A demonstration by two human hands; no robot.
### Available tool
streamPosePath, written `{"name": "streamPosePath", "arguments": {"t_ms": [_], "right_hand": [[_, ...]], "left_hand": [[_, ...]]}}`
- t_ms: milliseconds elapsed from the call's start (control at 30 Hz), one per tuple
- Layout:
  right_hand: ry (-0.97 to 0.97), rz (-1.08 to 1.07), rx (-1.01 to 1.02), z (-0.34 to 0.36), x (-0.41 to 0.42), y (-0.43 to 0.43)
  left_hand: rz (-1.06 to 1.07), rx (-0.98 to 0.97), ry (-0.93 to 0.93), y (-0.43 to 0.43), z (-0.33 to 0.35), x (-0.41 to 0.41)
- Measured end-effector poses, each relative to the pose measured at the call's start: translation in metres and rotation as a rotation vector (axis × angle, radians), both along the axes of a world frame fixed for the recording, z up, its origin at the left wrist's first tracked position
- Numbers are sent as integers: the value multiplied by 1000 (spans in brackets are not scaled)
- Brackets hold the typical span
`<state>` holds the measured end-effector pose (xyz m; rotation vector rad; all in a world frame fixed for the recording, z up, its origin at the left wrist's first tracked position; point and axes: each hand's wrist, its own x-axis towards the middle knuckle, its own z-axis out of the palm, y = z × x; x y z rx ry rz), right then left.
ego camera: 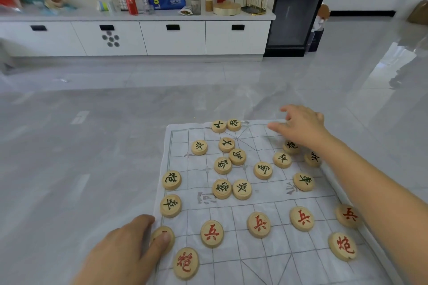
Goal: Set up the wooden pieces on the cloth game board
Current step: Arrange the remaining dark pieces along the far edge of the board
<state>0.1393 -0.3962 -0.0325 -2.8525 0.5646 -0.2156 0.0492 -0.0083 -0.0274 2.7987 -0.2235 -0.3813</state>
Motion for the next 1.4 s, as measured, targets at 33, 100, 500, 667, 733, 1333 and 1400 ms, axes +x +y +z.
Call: {"name": "streamPosePath", "arguments": {"t_ms": [33,100,500,667,733,1333,1400], "right_hand": [[18,70,14,3,-3,14],[51,199,14,7,-8,40],[188,470,82,15,-22,86],[228,467,81,10,-33,86],[211,454,14,6,-30,91],[182,358,-22,-2,-24,92],[218,378,75,-1,-25,89]], "left_hand": [[-3,2,-1,0,1,0],[-8,2,-7,-1,2,0],[-1,-83,-26,4,-2,-3],[-21,-50,-16,2,-2,-4],[-23,-49,-8,2,-1,-4],[-16,-39,19,-1,9,-4],[-16,-38,22,-1,9,-4]]}}
